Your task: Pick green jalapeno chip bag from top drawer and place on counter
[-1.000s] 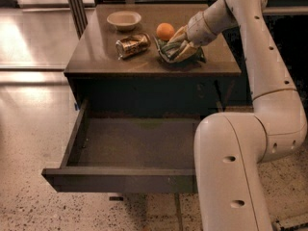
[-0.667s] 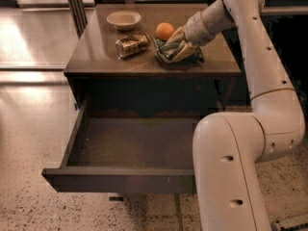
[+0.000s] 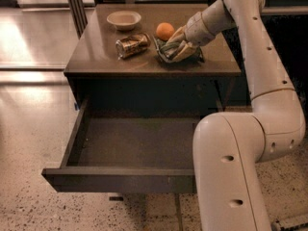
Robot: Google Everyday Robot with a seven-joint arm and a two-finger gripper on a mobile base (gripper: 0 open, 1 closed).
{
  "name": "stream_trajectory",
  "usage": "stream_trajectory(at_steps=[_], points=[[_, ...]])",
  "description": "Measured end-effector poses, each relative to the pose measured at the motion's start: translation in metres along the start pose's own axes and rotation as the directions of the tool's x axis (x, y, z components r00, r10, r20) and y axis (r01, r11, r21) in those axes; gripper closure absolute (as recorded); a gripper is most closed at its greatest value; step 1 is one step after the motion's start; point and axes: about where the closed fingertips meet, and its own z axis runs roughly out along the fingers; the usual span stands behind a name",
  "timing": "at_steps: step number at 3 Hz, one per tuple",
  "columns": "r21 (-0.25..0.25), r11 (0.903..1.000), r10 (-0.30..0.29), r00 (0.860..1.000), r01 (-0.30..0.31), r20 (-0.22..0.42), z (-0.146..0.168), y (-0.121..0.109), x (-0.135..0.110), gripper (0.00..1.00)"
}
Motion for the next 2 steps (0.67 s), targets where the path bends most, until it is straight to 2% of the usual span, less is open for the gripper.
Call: stream_trajectory(at_steps=[2], points=[[0.000,1.0000,0.000,1.000,0.000,0.000,0.0000,0.0000,0.0000,0.17]])
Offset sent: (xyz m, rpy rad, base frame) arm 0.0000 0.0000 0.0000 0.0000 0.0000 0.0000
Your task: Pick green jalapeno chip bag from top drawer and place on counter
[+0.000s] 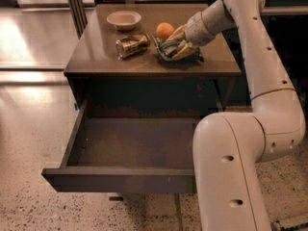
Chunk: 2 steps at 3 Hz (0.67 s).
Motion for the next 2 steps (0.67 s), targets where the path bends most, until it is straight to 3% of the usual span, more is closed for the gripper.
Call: stream_trajectory(at_steps=[1,2], points=[[0.000,1.0000,0.000,1.000,0.000,0.000,0.0000,0.0000,0.0000,0.00],[0.000,1.0000,0.000,1.000,0.000,0.000,0.0000,0.0000,0.0000,0.00]])
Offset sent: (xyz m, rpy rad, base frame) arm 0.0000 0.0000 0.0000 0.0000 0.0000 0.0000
